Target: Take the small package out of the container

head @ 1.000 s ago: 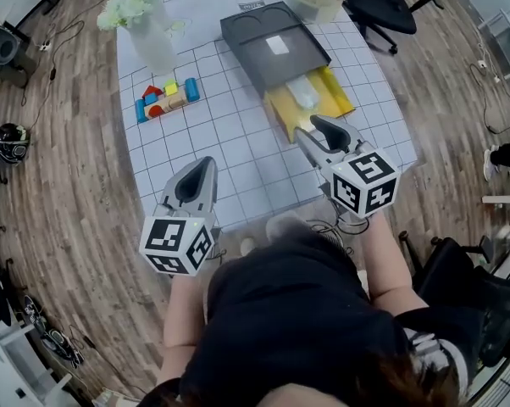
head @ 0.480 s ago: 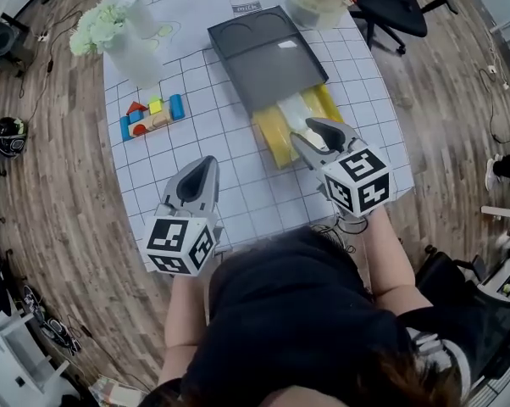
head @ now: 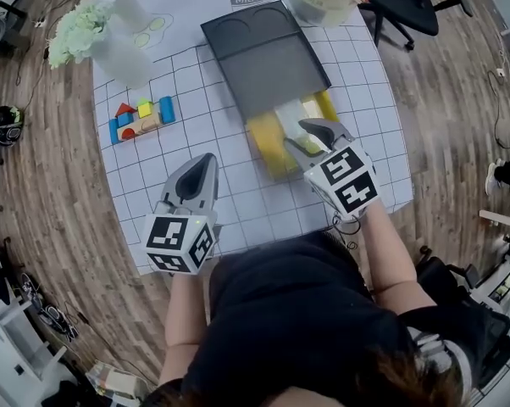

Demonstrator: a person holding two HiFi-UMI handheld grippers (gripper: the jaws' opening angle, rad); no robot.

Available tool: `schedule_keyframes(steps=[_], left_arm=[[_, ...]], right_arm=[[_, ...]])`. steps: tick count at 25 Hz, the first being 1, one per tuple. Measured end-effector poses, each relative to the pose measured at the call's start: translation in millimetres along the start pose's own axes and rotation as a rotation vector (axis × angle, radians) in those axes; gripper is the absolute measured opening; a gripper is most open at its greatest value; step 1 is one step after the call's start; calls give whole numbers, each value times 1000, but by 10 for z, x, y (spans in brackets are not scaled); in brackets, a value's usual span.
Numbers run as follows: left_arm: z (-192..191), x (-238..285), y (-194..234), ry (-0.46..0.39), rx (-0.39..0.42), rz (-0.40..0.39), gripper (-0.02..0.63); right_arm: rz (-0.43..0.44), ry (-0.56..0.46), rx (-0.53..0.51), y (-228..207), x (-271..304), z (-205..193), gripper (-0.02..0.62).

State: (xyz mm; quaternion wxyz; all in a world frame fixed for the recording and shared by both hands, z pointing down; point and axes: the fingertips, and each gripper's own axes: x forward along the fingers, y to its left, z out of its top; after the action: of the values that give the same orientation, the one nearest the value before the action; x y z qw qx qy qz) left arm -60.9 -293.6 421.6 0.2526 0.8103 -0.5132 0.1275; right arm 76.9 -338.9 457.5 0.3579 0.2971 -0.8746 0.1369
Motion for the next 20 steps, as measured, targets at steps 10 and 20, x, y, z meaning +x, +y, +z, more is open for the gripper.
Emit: schedule_keyframes(steps=[10, 20], left_arm=[[-113, 246, 73, 48, -34, 22, 26], [-241, 362, 165, 78, -71, 53, 26]], right_arm=[[44, 176, -154, -96, 321, -209, 172], [99, 319, -259, -105, 551, -417, 127]])
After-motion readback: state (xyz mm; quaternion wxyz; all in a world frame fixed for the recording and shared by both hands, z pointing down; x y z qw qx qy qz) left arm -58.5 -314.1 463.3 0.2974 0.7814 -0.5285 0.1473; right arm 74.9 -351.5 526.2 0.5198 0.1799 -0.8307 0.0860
